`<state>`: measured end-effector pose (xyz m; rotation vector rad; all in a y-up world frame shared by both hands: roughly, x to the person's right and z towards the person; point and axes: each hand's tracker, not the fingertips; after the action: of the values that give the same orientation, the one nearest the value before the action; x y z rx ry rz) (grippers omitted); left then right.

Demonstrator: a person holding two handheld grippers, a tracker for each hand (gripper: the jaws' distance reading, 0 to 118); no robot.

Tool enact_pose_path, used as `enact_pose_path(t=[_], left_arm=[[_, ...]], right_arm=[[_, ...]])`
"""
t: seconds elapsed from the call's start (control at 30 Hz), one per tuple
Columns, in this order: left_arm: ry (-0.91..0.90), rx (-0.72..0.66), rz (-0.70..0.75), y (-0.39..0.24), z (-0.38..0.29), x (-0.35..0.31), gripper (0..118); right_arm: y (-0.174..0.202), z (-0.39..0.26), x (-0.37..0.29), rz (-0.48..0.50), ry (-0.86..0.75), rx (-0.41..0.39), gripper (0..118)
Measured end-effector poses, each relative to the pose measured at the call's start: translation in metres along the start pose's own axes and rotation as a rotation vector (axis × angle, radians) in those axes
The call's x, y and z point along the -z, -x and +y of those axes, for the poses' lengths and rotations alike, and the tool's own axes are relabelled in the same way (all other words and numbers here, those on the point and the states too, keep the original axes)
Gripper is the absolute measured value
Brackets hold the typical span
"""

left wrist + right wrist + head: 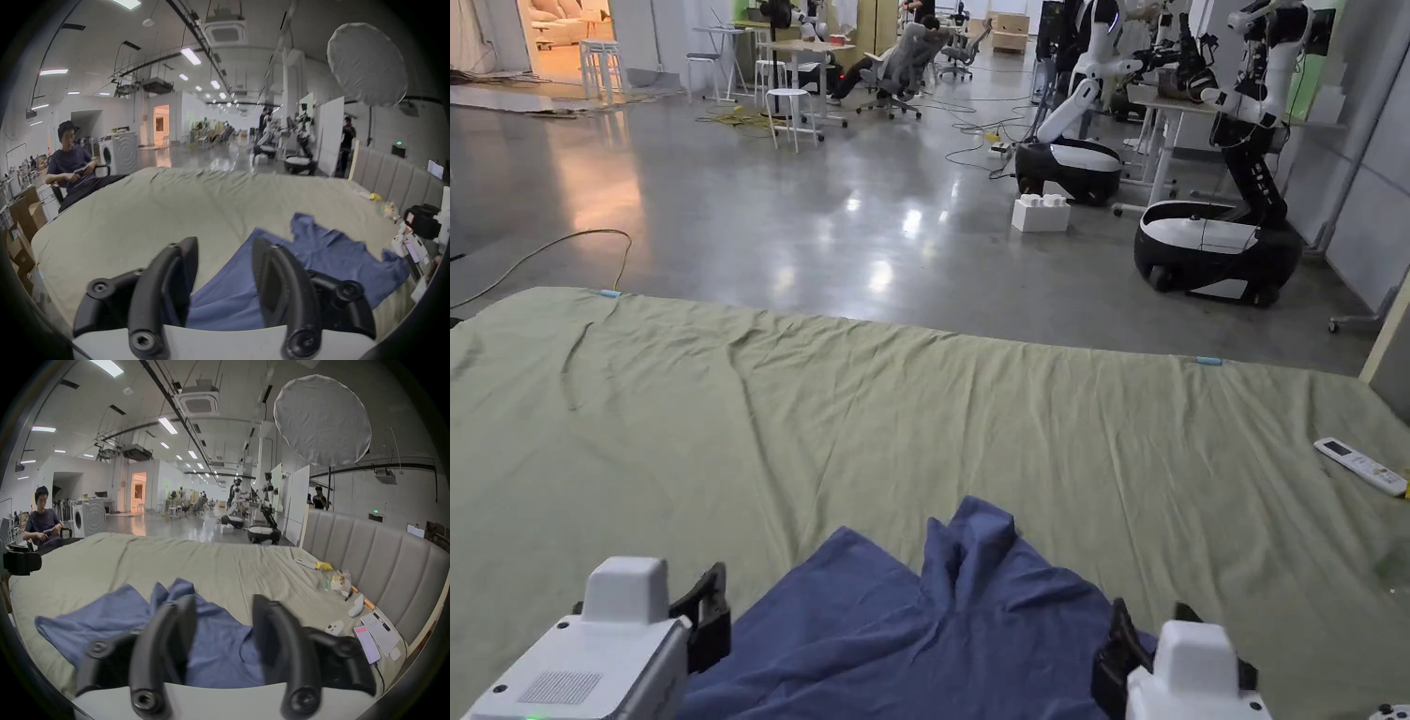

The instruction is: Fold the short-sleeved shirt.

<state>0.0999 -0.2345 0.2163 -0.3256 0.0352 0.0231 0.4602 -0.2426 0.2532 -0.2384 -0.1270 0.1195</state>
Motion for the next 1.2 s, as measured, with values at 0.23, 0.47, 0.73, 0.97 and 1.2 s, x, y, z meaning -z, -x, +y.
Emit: enact_pose_path(t=[0.23, 0.47, 0.73, 0.97, 1.2], left_arm=[[-0.109, 0.060, -0.014, -0.034, 0.010, -0.019, 6], [-0.119, 0.053, -0.010, -0.027, 0.004, -0.026, 4], [0.110, 0.017, 0.080, 0.042, -0.030, -0.015, 4], [0.396, -0.163, 0.090, 0.112, -0.060, 0.003, 5], [0.557, -0.226, 0.140, 0.137, -0.078, 0.027, 59]], right_arm=[[0.020, 0.023, -0.012, 0.030, -0.078, 0.045, 6], [0.022, 0.026, -0.020, 0.017, -0.112, 0.032, 1], [0.018, 0.015, -0.015, 0.022, -0.087, 0.018, 0], [0.020, 0.006, -0.006, 0.046, -0.044, 0.010, 0], [0.023, -0.003, 0.001, 0.061, -0.003, -0.002, 0]])
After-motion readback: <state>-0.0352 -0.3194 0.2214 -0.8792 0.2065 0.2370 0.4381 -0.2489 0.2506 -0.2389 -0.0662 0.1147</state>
